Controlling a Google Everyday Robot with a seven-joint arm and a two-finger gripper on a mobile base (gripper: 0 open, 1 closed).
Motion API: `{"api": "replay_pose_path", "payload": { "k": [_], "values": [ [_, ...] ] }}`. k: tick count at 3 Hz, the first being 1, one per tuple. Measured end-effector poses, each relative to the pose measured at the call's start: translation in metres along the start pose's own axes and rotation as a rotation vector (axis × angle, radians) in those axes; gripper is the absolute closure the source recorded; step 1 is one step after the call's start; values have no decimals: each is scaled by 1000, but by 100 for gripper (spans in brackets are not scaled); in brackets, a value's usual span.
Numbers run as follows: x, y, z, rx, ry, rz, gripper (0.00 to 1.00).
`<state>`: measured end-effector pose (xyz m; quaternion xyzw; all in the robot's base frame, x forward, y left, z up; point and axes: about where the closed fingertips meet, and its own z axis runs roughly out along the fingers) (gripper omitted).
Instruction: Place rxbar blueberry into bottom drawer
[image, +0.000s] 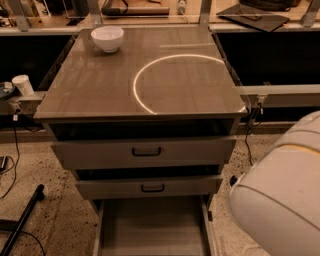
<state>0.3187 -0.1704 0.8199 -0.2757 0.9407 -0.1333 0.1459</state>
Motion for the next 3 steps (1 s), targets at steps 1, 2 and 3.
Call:
{"api": "replay_pose_path", "payload": {
  "k": [1,2,3],
  "values": [
    [13,20,17,-41,16,-12,100],
    [23,41,32,-79,29,-24,100],
    [29,58,49,-98,29,-34,100]
  ]
}}
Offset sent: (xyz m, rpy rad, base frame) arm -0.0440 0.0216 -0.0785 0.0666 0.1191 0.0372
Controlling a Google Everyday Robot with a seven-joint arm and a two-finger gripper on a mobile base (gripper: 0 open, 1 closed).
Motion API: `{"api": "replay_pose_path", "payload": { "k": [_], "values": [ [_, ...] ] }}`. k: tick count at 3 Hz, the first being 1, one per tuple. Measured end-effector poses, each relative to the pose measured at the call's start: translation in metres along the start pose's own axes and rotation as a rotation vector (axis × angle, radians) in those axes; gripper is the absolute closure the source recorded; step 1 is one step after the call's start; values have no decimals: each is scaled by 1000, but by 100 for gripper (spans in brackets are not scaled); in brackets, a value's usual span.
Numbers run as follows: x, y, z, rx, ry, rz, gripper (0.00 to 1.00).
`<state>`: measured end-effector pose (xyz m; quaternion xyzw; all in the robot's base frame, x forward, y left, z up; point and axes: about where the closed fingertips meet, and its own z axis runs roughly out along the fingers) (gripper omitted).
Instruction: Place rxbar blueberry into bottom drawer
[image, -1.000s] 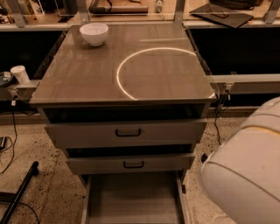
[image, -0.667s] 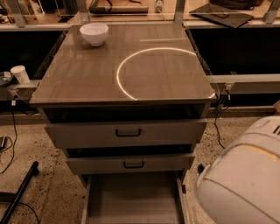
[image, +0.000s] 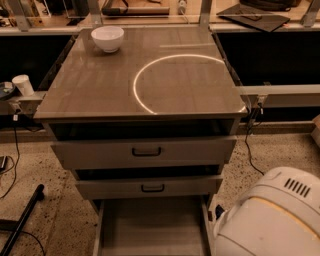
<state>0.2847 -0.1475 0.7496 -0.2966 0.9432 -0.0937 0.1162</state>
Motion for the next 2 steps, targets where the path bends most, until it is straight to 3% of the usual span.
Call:
{"api": "replay_pose_path", "payload": {
  "k": [2],
  "values": [
    [-5,14,56,-28,1,-6,100]
  ]
}}
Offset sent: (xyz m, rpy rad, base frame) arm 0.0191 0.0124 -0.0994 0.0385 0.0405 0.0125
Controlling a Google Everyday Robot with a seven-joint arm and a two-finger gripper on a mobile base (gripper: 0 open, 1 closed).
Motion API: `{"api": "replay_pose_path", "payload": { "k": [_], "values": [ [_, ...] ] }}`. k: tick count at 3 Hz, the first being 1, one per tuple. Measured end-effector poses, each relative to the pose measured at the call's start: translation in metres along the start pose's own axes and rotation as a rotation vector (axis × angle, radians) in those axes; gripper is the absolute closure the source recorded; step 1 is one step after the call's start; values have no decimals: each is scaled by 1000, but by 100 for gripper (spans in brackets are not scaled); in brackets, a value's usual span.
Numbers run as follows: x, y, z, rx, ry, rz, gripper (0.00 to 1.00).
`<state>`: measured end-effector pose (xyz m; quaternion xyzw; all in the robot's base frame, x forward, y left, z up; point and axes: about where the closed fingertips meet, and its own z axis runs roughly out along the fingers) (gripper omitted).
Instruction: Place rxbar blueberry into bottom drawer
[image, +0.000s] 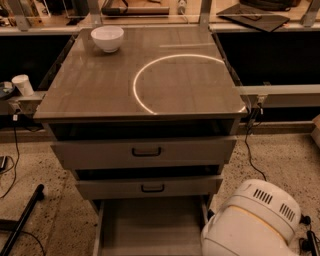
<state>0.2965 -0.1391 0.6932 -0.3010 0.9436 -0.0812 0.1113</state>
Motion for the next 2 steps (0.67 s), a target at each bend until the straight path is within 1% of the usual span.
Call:
{"api": "replay_pose_path", "payload": {
  "k": [1,2],
  "values": [
    [3,5,28,-20,20,5,100],
    [12,24,62,-68,56,12,100]
  ]
}}
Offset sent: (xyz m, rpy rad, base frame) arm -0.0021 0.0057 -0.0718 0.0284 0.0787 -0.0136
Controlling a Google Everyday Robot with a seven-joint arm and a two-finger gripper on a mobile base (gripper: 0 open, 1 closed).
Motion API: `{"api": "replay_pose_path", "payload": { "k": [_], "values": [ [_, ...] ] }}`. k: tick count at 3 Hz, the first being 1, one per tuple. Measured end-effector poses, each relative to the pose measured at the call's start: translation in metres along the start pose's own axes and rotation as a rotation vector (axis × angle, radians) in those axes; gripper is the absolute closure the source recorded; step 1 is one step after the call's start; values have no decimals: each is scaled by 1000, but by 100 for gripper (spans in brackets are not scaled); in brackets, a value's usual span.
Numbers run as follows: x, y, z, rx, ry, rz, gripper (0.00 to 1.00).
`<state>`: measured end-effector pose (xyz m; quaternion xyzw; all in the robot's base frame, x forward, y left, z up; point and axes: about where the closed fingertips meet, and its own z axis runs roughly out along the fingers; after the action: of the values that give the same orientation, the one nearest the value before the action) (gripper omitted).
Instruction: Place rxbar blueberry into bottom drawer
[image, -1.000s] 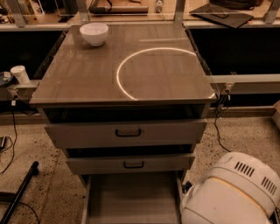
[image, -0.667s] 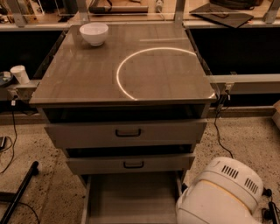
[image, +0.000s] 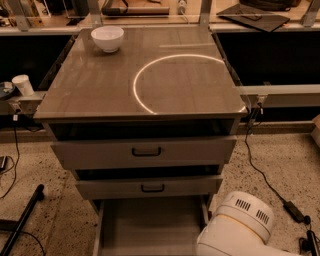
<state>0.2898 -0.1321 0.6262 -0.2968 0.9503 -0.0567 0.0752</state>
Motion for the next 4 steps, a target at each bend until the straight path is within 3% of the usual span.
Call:
{"api": "replay_pose_path", "payload": {
  "k": [2,4],
  "values": [
    [4,2,22,-5,12,5,100],
    [-27,12,63,-56,4,-27,100]
  ]
}}
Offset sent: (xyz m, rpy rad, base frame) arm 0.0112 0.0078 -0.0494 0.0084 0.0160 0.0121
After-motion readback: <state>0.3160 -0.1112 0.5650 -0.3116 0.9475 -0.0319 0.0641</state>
